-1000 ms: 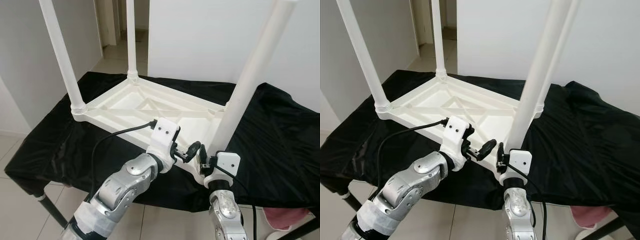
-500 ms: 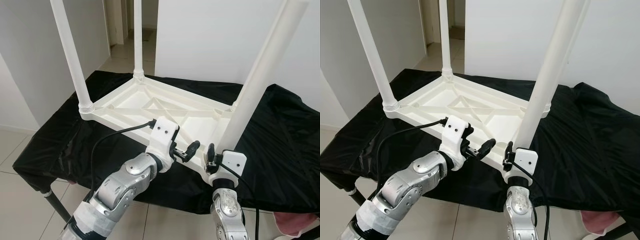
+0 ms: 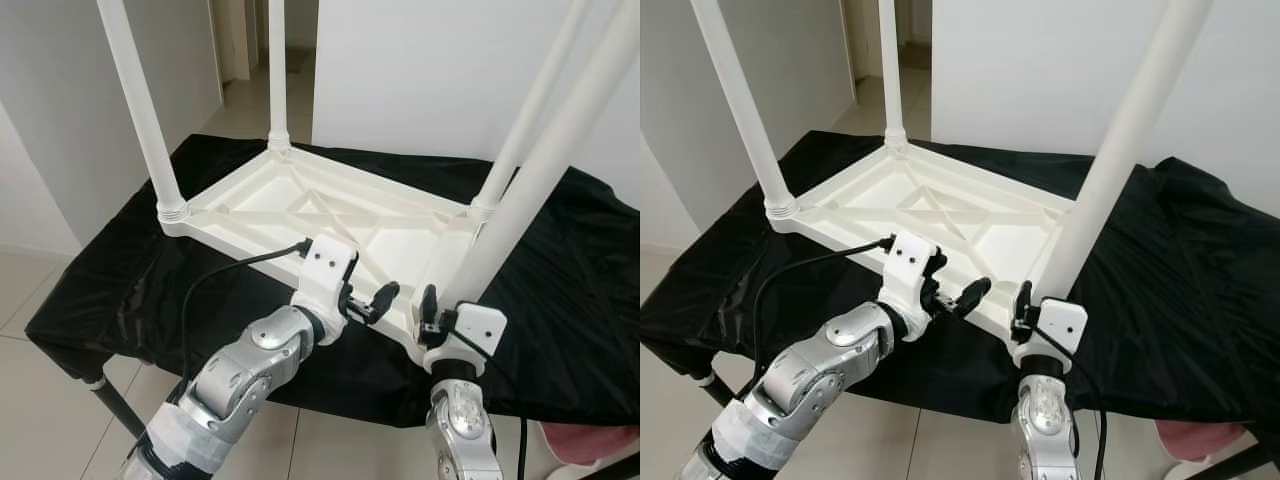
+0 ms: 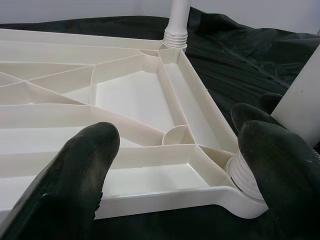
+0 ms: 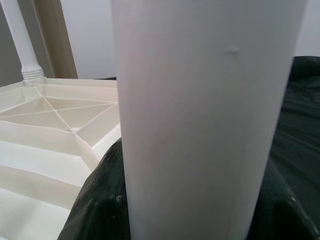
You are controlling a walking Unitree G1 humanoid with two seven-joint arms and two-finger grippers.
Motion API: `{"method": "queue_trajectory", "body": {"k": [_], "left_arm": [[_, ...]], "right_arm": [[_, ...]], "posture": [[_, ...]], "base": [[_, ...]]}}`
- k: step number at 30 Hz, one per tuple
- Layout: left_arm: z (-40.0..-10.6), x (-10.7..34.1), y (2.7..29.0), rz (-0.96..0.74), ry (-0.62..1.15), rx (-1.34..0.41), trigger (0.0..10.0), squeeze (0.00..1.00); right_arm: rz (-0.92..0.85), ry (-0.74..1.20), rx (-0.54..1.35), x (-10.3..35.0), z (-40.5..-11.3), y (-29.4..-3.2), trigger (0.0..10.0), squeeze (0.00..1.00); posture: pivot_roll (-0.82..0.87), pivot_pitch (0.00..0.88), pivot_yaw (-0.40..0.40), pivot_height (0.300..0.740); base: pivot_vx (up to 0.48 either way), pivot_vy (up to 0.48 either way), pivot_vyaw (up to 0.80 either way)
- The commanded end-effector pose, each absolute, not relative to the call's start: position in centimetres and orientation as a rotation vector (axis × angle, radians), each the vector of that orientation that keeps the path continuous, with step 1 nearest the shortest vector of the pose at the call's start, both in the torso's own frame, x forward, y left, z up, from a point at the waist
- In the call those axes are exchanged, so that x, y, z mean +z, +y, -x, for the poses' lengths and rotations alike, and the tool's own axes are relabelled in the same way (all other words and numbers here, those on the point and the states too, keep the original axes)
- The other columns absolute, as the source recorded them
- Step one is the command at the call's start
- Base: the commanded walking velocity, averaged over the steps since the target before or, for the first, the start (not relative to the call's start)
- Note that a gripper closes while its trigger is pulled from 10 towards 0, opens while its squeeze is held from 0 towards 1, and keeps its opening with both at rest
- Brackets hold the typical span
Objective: Building children table
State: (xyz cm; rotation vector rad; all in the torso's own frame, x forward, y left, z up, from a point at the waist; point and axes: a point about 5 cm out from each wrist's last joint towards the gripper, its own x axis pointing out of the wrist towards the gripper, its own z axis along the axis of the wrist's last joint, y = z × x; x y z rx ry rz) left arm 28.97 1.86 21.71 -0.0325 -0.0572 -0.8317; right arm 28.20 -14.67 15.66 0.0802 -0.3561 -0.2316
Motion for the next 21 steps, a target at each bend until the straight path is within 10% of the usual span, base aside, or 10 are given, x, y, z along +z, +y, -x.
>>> {"method": "queue_trajectory", "body": {"k": [1,21], "left_arm": [[-28.1,22.1,1.2,0.021,-0.074,-0.99,10.0,0.0],[-28.1,22.1,1.1,0.024,-0.071,-0.991,10.0,0.0]], "right_arm": [[-0.094,-0.302,-0.258,14.9,-28.2,-14.8,10.0,0.0],[-0.05,-0.477,-0.204,19.1,-27.6,-14.1,10.0,0.0]], "posture": [[0.0,0.139,0.004,0.74],[0.0,0.135,0.002,0.74]], "base": [[0.0,0.0,0.0],[0.0,0.0,0.0]]}}
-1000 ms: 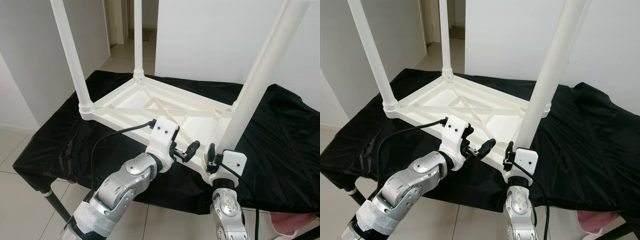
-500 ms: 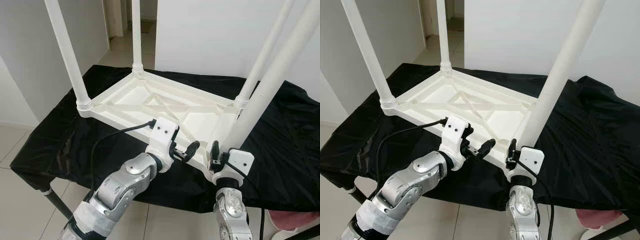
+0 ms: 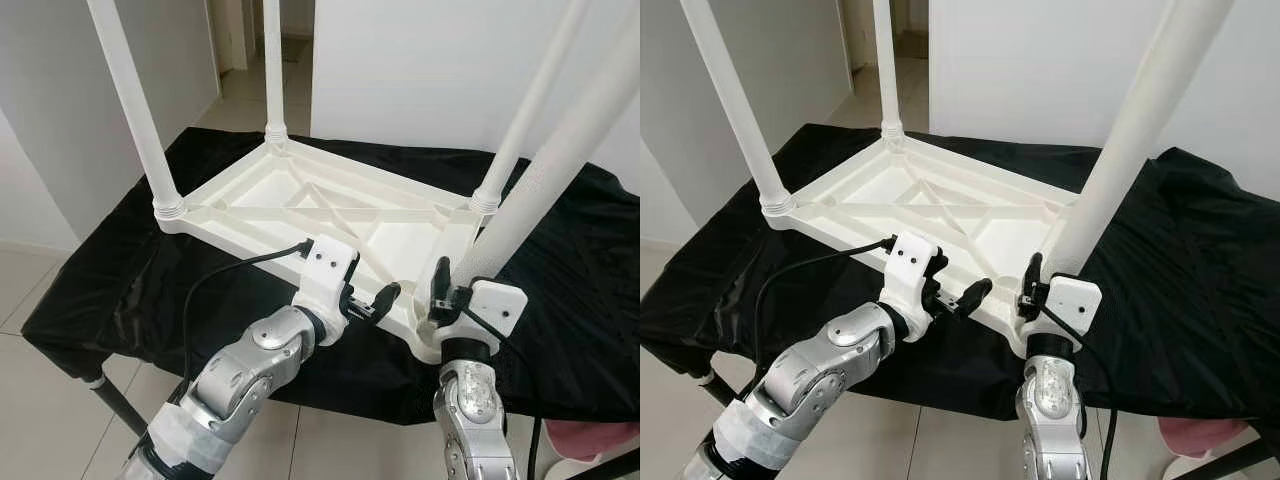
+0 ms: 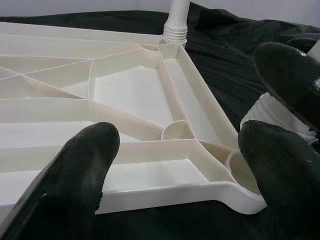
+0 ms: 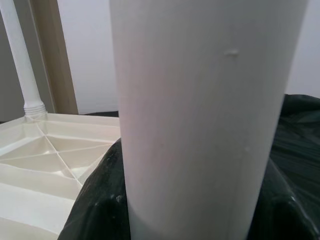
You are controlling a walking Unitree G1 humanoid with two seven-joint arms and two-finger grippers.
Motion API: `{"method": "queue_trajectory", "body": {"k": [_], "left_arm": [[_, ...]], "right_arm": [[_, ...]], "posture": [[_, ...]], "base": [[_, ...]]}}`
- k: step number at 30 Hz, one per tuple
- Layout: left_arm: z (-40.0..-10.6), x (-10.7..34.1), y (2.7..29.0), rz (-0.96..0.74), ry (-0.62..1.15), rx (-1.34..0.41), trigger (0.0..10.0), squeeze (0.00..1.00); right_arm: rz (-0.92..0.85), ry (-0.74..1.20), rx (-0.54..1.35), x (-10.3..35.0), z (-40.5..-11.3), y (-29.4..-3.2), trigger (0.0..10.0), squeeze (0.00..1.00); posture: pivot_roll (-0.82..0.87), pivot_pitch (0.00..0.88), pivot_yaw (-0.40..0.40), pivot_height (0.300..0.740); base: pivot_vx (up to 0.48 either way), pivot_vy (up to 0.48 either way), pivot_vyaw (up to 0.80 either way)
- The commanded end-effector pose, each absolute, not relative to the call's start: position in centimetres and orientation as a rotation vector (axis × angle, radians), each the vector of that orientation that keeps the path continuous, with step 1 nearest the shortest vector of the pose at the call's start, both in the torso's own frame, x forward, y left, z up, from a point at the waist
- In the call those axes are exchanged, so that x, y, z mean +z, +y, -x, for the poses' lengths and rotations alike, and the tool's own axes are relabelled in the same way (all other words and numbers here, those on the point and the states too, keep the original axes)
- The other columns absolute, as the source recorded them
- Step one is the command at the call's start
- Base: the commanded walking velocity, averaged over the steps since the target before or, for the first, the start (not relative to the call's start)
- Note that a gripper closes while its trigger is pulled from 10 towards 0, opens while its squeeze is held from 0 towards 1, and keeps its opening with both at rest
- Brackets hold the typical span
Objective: Building children table
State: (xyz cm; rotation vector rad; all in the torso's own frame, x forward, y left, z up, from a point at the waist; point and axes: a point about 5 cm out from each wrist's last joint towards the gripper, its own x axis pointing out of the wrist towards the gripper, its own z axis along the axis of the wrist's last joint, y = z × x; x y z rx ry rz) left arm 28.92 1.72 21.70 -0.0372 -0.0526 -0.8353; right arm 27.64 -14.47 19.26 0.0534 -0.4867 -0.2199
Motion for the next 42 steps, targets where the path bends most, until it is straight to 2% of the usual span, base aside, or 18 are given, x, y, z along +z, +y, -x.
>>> {"method": "queue_trajectory", "body": {"k": [1,12,13,14,22,27,28,31,33,42], "left_arm": [[-28.1,22.1,1.1,0.024,-0.071,-0.991,10.0,0.0],[-28.1,22.3,1.2,0.023,-0.083,-1.0,10.0,0.0],[-28.0,22.5,1.3,0.041,-0.087,-1.027,10.0,0.73],[-27.9,22.8,1.5,0.067,-0.088,-1.053,10.0,1.0],[-28.2,24.7,3.0,0.065,-0.16,-1.138,10.0,1.0],[-28.2,25.7,3.3,0.057,-0.199,-1.169,10.0,1.0],[-27.9,26.2,3.3,0.053,-0.224,-1.207,10.0,0.0],[-27.3,27.1,3.2,0.051,-0.261,-1.292,10.0,0.0],[-27.3,27.1,3.2,0.051,-0.261,-1.292,10.0,0.0],[-26.9,28.1,3.3,0.158,-0.236,-1.409,10.0,0.0]], "right_arm": [[-0.05,-0.477,-0.204,19.1,-27.6,-14.1,10.0,0.0],[0.004,-0.452,-0.135,19.0,-27.9,-14.0,10.0,0.0],[0.007,-0.44,-0.11,19.1,-28.3,-14.2,10.0,0.0],[0.014,-0.433,-0.09,19.3,-28.6,-14.5,10.0,0.0],[0.07,-0.377,-0.046,19.7,-30.5,-16.3,10.0,0.0],[0.089,-0.342,0.0,19.8,-31.2,-16.5,10.0,0.0],[0.087,-0.312,0.04,19.8,-31.5,-16.4,10.0,0.0],[0.083,-0.269,0.146,19.8,-32.0,-16.1,10.0,0.0],[0.083,-0.269,0.146,19.8,-32.0,-16.1,10.0,0.0],[0.055,-0.153,0.454,18.7,-32.0,-15.8,10.0,0.0]], "posture": [[0.0,0.135,0.002,0.74],[0.0,0.131,0.007,0.74],[0.01,0.13,0.003,0.74],[0.01,0.129,0.002,0.74],[0.01,0.111,-0.004,0.74],[0.01,0.108,-0.004,0.74],[0.01,0.104,-0.009,0.74],[0.02,0.098,-0.014,0.74],[0.02,0.098,-0.014,0.74],[0.0,0.089,-0.011,0.74]], "base": [[0.0,0.0,0.0],[0.0,0.0,0.0],[0.0,0.0,0.0],[0.0,0.0,0.0],[0.0,0.0,0.0],[0.0,0.0,0.0],[0.0,0.0,0.0],[0.0,0.0,0.0],[0.0,0.0,0.0],[0.0,0.0,0.0]]}}
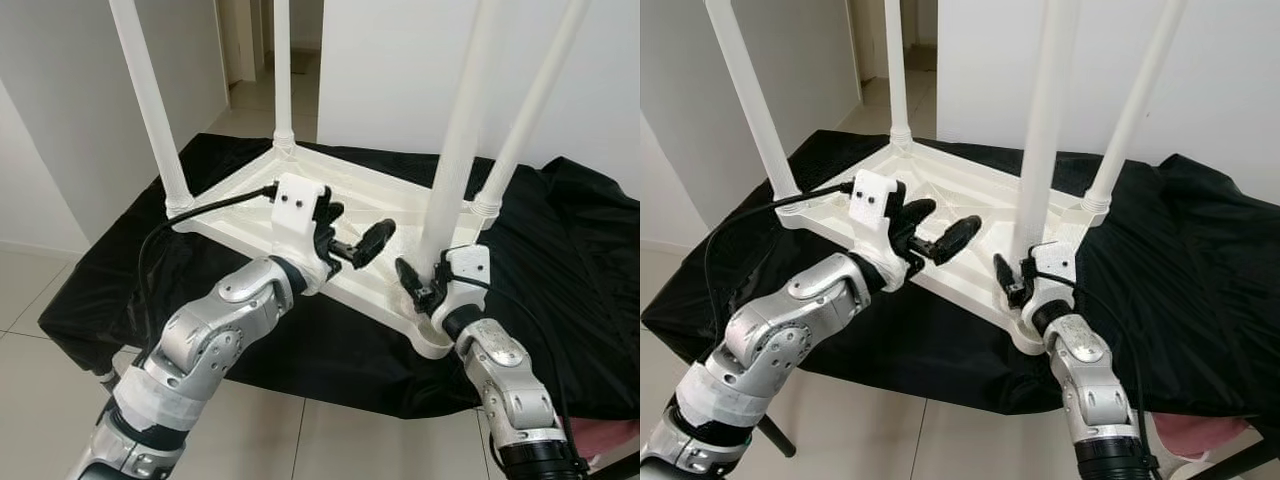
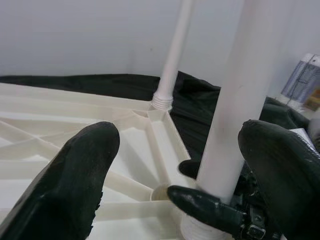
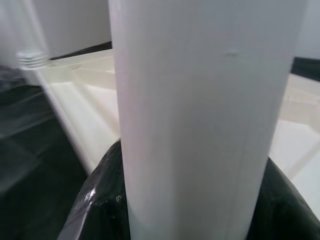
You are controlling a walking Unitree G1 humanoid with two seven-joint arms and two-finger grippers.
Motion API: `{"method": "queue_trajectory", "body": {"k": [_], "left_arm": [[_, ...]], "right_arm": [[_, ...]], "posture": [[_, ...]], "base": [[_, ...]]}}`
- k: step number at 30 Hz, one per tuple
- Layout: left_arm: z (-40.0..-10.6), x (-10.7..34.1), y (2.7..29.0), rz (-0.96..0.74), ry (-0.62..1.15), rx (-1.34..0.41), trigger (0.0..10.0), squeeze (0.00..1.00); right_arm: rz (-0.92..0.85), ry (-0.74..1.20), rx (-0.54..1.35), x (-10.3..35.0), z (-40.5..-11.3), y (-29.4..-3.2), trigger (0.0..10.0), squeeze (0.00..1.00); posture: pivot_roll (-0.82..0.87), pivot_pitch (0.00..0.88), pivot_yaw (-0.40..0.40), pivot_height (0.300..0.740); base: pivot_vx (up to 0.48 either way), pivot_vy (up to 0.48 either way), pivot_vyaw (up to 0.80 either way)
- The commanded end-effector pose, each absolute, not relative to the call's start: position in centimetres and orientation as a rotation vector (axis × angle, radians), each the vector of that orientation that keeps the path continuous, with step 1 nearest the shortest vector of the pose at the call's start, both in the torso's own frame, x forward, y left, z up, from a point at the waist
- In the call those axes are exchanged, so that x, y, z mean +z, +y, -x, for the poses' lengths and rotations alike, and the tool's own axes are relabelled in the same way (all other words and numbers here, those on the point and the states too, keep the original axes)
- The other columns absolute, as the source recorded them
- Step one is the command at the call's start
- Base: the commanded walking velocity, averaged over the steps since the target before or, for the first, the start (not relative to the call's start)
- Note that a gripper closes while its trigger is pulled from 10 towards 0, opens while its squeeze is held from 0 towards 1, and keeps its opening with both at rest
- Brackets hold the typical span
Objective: Building children table
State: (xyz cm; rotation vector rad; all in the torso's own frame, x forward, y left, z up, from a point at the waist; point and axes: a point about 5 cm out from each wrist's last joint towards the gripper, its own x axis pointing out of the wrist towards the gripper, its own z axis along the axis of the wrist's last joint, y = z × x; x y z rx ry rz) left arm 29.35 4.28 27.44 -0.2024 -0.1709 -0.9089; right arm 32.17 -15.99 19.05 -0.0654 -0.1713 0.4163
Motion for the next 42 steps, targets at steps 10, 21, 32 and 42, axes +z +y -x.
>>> {"method": "queue_trajectory", "body": {"k": [10,21,32,42], "left_arm": [[-26.5,28.3,3.3,0.147,-0.24,-1.469,10.0,0.0],[-24.4,28.8,3.0,0.146,-0.227,-1.708,10.0,0.0],[-23.9,28.8,3.1,0.187,-0.211,-1.733,10.0,0.0],[-23.7,28.9,3.4,0.228,-0.182,-1.778,10.0,0.0]], "right_arm": [[0.053,-0.146,0.533,18.8,-31.8,-15.7,10.0,0.0],[0.063,-0.035,0.87,18.0,-29.5,-13.9,10.0,0.0],[0.053,-0.021,0.902,17.9,-29.5,-14.0,10.0,0.0],[0.048,0.02,1.021,17.6,-28.6,-13.5,10.0,0.0]], "posture": [[0.0,0.093,-0.009,0.74],[-0.03,0.1,-0.02,0.74],[-0.03,0.088,-0.019,0.74],[-0.02,0.065,-0.015,0.74]], "base": [[0.0,0.0,0.0],[0.0,0.0,0.0],[0.0,0.0,0.0],[0.0,0.0,0.0]]}}
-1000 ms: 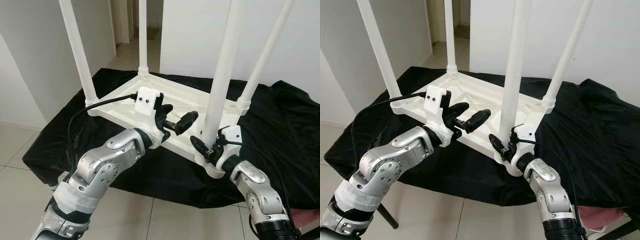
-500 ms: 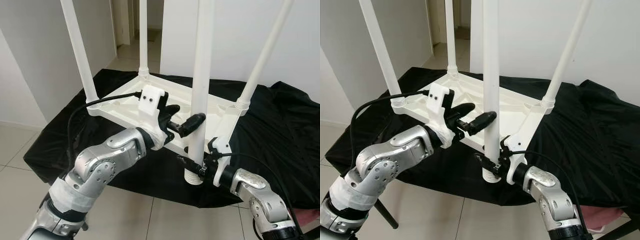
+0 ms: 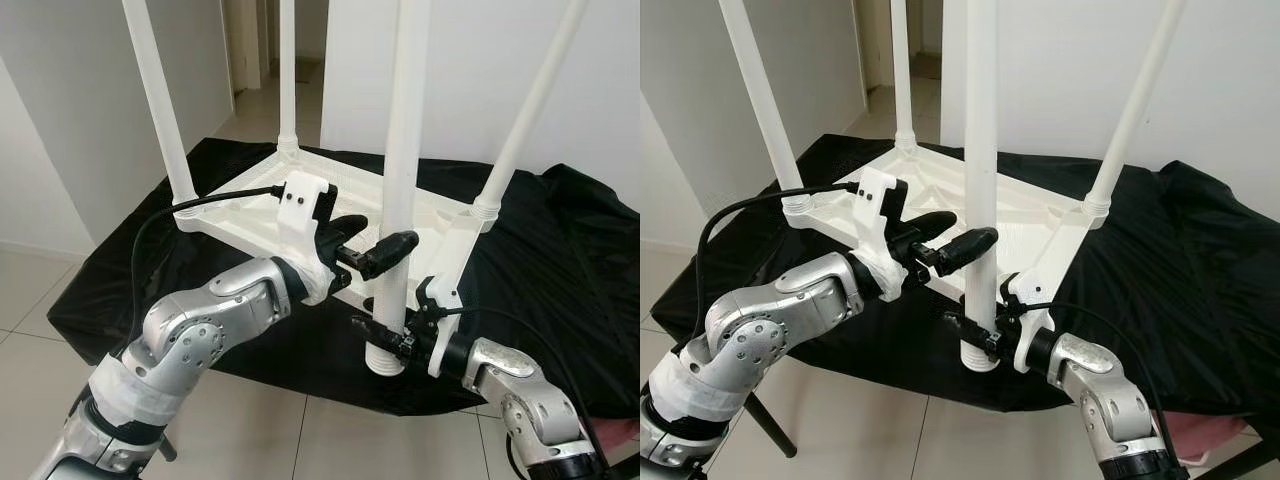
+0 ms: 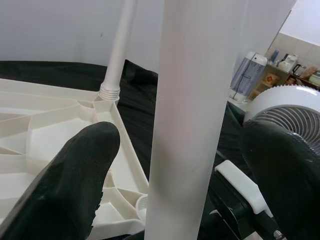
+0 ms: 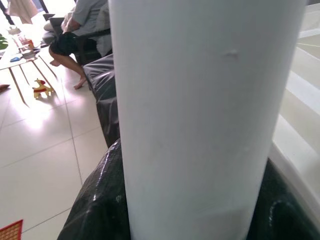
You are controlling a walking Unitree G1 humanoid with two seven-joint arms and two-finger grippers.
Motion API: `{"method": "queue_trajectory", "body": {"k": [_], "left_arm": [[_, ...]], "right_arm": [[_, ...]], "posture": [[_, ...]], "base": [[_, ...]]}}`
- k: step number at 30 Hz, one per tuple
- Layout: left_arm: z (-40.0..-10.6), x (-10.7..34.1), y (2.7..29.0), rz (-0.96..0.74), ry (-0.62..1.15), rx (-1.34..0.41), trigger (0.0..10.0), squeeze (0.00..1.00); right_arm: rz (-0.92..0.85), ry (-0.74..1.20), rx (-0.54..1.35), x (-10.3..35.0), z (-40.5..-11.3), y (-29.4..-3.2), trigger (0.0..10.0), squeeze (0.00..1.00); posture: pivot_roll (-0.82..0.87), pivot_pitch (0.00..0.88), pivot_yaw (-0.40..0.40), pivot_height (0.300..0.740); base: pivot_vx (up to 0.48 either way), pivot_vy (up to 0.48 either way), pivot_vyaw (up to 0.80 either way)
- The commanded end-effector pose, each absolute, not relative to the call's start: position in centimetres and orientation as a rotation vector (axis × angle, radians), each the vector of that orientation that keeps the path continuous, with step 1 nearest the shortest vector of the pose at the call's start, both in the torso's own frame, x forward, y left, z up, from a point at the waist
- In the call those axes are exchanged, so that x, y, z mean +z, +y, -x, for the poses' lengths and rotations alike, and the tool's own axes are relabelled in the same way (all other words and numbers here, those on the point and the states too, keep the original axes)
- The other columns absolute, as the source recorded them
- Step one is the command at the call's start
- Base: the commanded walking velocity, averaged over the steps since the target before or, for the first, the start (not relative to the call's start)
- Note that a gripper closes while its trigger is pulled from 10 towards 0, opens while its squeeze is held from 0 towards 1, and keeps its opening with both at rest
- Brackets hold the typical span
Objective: Building children table
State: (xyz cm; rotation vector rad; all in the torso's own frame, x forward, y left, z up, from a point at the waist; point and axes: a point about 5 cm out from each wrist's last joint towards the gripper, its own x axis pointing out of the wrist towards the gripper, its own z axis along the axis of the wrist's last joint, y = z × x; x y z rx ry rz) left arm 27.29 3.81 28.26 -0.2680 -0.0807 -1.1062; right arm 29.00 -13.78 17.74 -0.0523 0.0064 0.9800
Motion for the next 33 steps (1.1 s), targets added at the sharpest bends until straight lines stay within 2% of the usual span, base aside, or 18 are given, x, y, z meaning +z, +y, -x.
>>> {"method": "queue_trajectory", "body": {"k": [1,3,7,15,17,18,19,21,22,33], "left_arm": [[-23.8,28.7,3.3,0.226,-0.17,-1.785,10.0,0.0],[-23.8,28.7,3.3,0.226,-0.17,-1.785,10.0,0.0],[-23.9,28.3,3.2,0.24,-0.141,-1.8,10.0,0.0],[-24.0,28.6,3.4,0.285,-0.108,-1.815,10.0,0.0],[-23.9,28.4,3.9,0.316,-0.034,-1.861,10.0,0.0],[-23.8,28.3,4.1,0.333,-0.005,-1.879,6.6,0.0],[-23.7,28.3,4.2,0.343,0.01,-1.889,0.4,0.0],[-23.7,28.4,4.3,0.358,0.015,-1.901,0.4,0.0],[-23.6,28.4,4.3,0.369,0.017,-1.908,0.0,0.0],[-24.3,28.5,4.4,0.329,-0.006,-1.857,0.0,0.0]], "right_arm": [[0.053,0.035,1.056,17.4,-28.3,-13.3,10.0,0.0],[0.053,0.035,1.056,17.4,-28.3,-13.3,10.0,0.0],[0.081,0.098,1.182,16.5,-27.0,-12.9,10.0,0.0],[0.094,0.123,1.213,16.1,-26.7,-12.9,10.0,0.0],[0.094,0.129,1.215,16.0,-26.6,-12.9,10.0,0.0],[0.092,0.13,1.214,15.9,-26.7,-12.9,10.0,0.0],[0.09,0.131,1.214,15.9,-26.7,-12.9,10.0,0.0],[0.09,0.133,1.215,15.9,-26.6,-12.9,10.0,0.0],[0.091,0.135,1.216,15.8,-26.6,-12.9,10.0,0.0],[0.08,0.147,1.214,15.4,-26.4,-12.9,10.0,0.0]], "posture": [[-0.02,0.063,-0.014,0.74],[-0.02,0.063,-0.014,0.74],[-0.02,0.048,-0.013,0.74],[-0.02,0.041,-0.012,0.74],[-0.02,0.036,-0.008,0.74],[-0.02,0.034,-0.007,0.74],[-0.02,0.034,-0.007,0.74],[-0.02,0.034,-0.006,0.74],[-0.02,0.034,-0.006,0.74],[-0.02,0.026,-0.003,0.74]], "base": [[0.0,0.0,0.0],[0.0,0.0,0.0],[0.0,0.0,0.0],[0.0,0.0,0.0],[0.0,0.0,0.0],[0.0,0.0,0.0],[0.0,0.0,0.0],[0.0,0.0,0.0],[0.0,0.0,0.0],[0.0,0.0,0.0]]}}
